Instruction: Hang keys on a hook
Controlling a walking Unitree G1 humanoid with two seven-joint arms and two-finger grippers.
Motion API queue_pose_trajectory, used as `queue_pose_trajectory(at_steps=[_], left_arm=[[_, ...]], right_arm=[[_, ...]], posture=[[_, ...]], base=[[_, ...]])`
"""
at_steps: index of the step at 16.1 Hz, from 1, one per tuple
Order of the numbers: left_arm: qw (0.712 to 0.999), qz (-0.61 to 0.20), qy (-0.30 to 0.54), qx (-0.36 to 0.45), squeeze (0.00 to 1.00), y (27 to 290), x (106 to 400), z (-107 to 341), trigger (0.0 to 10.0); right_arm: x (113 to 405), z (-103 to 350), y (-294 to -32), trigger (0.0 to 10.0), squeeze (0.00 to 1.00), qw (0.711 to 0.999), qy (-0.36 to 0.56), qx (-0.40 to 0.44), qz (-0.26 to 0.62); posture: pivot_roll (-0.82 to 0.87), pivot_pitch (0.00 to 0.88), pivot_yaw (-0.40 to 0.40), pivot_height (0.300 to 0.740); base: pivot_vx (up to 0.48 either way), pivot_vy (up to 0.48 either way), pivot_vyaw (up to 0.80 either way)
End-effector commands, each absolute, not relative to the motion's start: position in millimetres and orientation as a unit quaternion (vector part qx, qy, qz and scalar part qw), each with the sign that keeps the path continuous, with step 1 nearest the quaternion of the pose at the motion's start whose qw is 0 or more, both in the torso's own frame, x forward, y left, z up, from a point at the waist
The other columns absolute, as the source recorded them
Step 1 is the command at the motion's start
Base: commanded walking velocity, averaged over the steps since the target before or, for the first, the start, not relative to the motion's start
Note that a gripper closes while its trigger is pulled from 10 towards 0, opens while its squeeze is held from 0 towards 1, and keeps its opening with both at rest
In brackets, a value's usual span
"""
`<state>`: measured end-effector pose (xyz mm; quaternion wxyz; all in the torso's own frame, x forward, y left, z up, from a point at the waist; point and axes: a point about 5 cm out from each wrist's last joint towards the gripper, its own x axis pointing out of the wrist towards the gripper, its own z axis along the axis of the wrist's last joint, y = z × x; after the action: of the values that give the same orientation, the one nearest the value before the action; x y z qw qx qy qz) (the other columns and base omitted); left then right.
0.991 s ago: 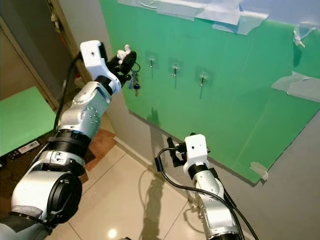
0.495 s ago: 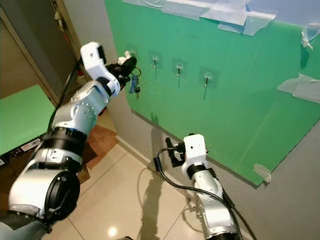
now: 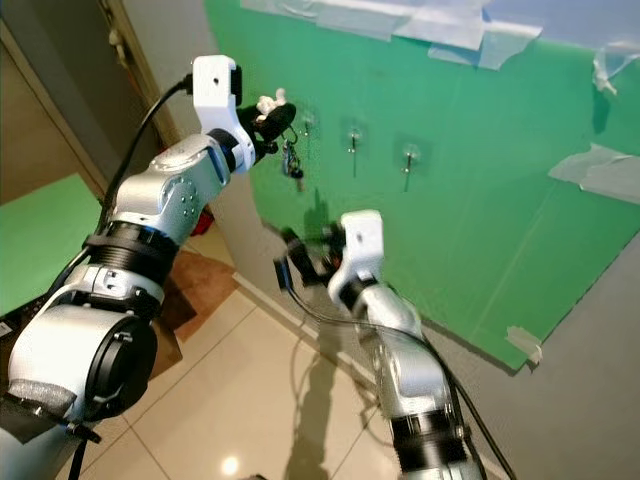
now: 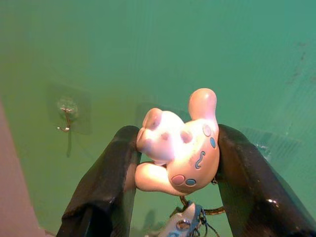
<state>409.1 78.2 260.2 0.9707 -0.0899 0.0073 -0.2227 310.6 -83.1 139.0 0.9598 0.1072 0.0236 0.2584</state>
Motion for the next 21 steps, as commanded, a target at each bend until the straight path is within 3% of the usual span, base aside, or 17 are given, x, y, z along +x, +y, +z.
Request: queue_pose_trajectory(at_steps=[1, 7, 19, 20, 21], left_arm=[[0.971, -0.226, 0.006, -0.076, 0.0, 77.3, 410.2, 267.8, 0.0], [0.972, -0.222, 0.007, -0.077, 0.0, 74.9, 409.8, 267.2, 0.0], [0.976, -0.207, 0.015, -0.067, 0.0, 73.6, 409.4, 264.1, 0.0], [0.976, -0.207, 0.016, -0.067, 0.0, 72.9, 409.2, 263.9, 0.0], [0.976, -0.207, 0.017, -0.066, 0.0, 72.2, 409.0, 263.6, 0.0]], right_arm=[[315.0, 137.0, -82.5, 10.0, 0.0, 0.954, 0.044, 0.126, 0.269], [325.9, 152.6, -78.2, 10.0, 0.0, 0.943, 0.051, 0.142, 0.298], [347.1, 150.8, -58.4, 10.0, 0.0, 0.947, 0.076, 0.106, 0.293], [347.6, 148.6, -59.3, 10.0, 1.0, 0.949, 0.08, 0.101, 0.288], [347.9, 147.9, -59.9, 10.0, 1.0, 0.949, 0.082, 0.1, 0.287]], posture=[[-0.09, 0.0, 0.151, 0.74], [-0.08, 0.0, 0.101, 0.74], [-0.07, 0.0, 0.06, 0.74], [-0.07, 0.0, 0.059, 0.74], [-0.07, 0.0, 0.058, 0.74]], base=[[0.0, 0.0, 0.0], [0.0, 0.0, 0.0], [0.0, 0.0, 0.0], [0.0, 0.0, 0.0], [0.0, 0.0, 0.0]])
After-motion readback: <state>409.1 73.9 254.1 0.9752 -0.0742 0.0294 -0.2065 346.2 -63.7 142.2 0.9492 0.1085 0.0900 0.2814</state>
